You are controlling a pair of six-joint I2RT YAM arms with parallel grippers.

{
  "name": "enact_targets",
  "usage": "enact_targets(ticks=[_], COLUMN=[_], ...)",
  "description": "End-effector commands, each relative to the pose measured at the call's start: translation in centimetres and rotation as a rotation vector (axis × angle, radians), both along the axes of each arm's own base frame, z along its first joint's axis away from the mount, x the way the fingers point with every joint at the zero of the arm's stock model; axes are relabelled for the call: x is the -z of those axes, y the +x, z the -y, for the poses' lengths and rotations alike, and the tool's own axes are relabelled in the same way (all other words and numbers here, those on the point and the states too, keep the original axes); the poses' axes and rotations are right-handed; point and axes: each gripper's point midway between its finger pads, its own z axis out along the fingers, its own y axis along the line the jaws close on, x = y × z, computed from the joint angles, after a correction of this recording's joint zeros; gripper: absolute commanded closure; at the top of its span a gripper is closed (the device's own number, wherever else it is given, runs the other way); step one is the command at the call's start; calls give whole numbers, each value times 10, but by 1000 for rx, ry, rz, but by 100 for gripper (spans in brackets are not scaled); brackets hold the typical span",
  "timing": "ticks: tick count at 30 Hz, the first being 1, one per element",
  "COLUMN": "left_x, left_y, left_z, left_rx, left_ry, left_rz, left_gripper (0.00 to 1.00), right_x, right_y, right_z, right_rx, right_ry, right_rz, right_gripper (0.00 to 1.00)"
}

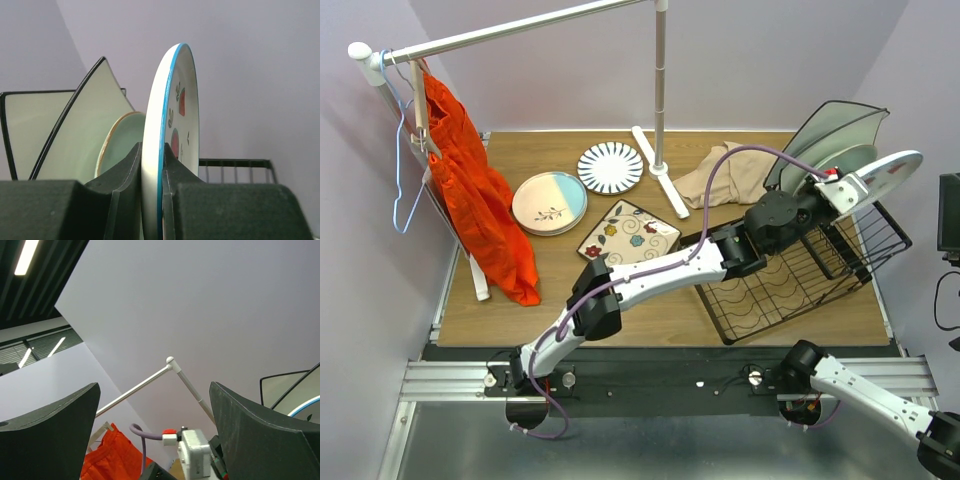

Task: Unload the plates from the dish rack

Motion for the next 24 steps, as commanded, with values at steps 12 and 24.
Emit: enact_targets(ticks=[12,24], left_x=[-158,-161], left_y=[-76,-76], left_z=[-92,-168], left_rx=[257,279], left_ry=[-501,-550], left_rz=[-125,-348], left_gripper=[100,100], right_x=[-11,-7], right_y=[-17,-4], right_z=[-1,-38], right_rx=[-68,-175], right_ry=[12,-26], right_rz=[70,51], right_gripper=[2,2])
